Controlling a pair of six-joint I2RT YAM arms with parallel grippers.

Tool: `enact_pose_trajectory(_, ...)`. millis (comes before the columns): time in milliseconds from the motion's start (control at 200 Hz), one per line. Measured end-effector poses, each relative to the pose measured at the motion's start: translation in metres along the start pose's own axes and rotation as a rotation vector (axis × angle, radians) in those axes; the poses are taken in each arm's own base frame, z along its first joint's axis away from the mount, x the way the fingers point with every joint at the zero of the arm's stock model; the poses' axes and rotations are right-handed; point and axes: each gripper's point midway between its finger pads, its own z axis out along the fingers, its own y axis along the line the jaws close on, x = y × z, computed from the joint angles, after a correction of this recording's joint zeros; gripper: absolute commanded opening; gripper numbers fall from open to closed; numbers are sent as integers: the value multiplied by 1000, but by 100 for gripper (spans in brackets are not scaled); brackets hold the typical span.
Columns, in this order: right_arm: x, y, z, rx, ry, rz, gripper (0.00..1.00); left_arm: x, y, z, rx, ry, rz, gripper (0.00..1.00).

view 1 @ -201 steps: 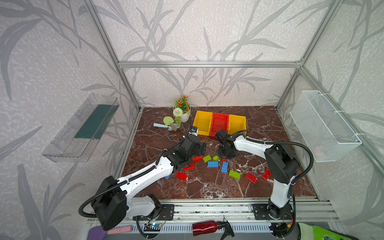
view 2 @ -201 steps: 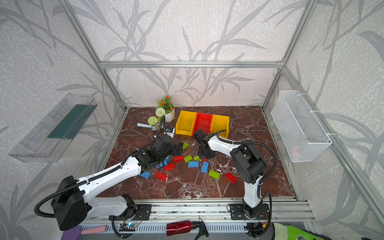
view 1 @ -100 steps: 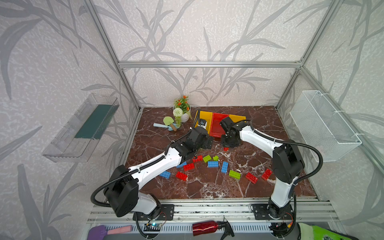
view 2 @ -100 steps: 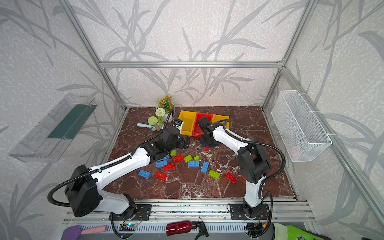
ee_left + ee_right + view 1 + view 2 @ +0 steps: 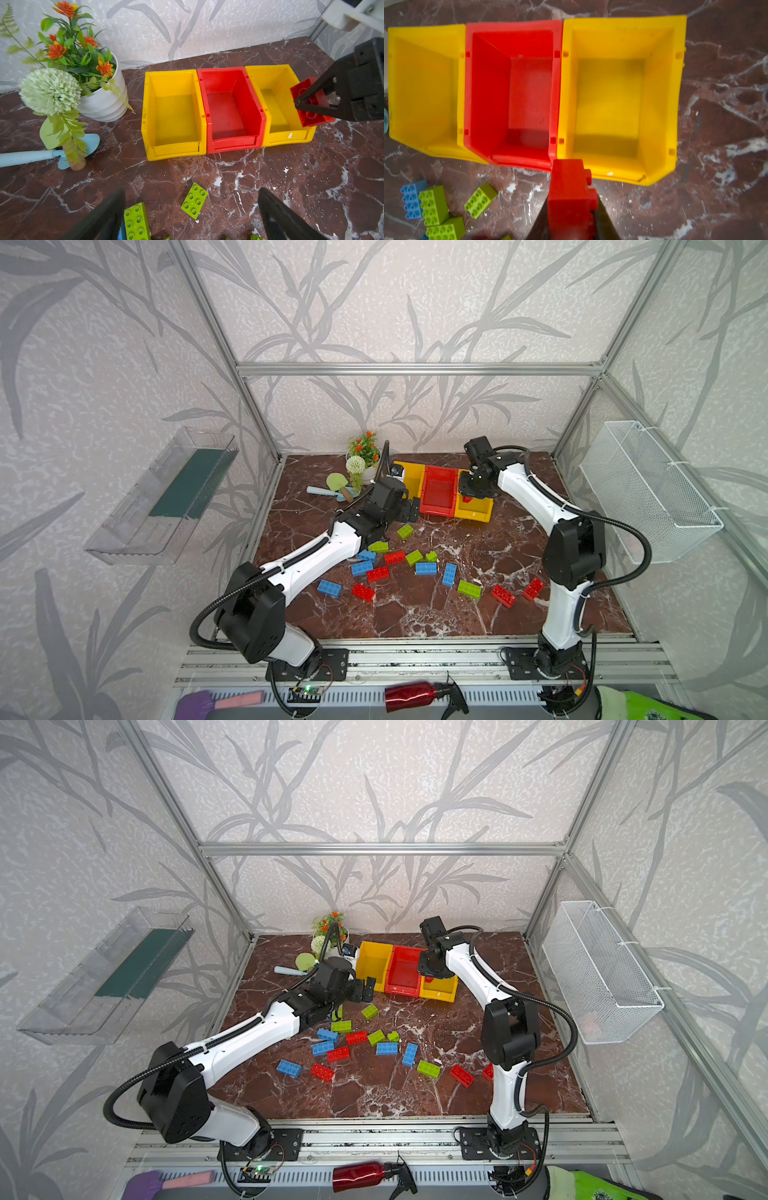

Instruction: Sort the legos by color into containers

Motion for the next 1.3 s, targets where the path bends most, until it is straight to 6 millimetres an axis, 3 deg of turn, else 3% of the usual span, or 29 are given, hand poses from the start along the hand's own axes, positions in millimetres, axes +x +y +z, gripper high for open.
enact_pose_trajectory(290, -24, -24, 67, 69, 68, 3, 1, -22, -3, 1, 8, -25, -8, 99)
enact_pose_trajectory(335, -28, -29, 74, 79, 75, 5, 7, -24, -3, 1, 7, -26, -6, 99)
enact_pose_trajectory(405, -35, -33, 80, 86, 75, 8, 29, -24, -3, 0, 6, -22, -3, 99)
enact_pose_trajectory(450, -39, -35, 81, 89, 74, 7, 40, -24, -3, 0, 3, -21, -2, 99)
enact_pose_trajectory(520, -48, -36, 80, 87, 62, 4, 48, -22, 0, 0, -10, -15, 0, 99)
enact_pose_trajectory(720, -69, -31, 58, 71, 15, -14, 52, -21, 2, 0, -21, -8, -3, 99)
enact_pose_trajectory(815, -66, -31, 47, 72, 26, -22, 52, -20, 1, 0, -13, -6, -9, 99)
enact_pose_trajectory(955, -33, -38, 24, 92, 88, -33, 60, -21, -5, -1, 0, -10, -17, 99)
enact_pose_trajectory(1020, -5, -46, 6, 102, 123, -39, 71, -20, -12, -3, 22, -18, -14, 99)
enact_pose_trajectory(1269, 109, -78, -54, 118, 182, -3, 74, 4, -54, -12, 131, 0, -5, 99)
enact_pose_trajectory(1299, 123, -83, -57, 124, 197, 6, 83, 8, -60, -13, 142, 7, -4, 99)
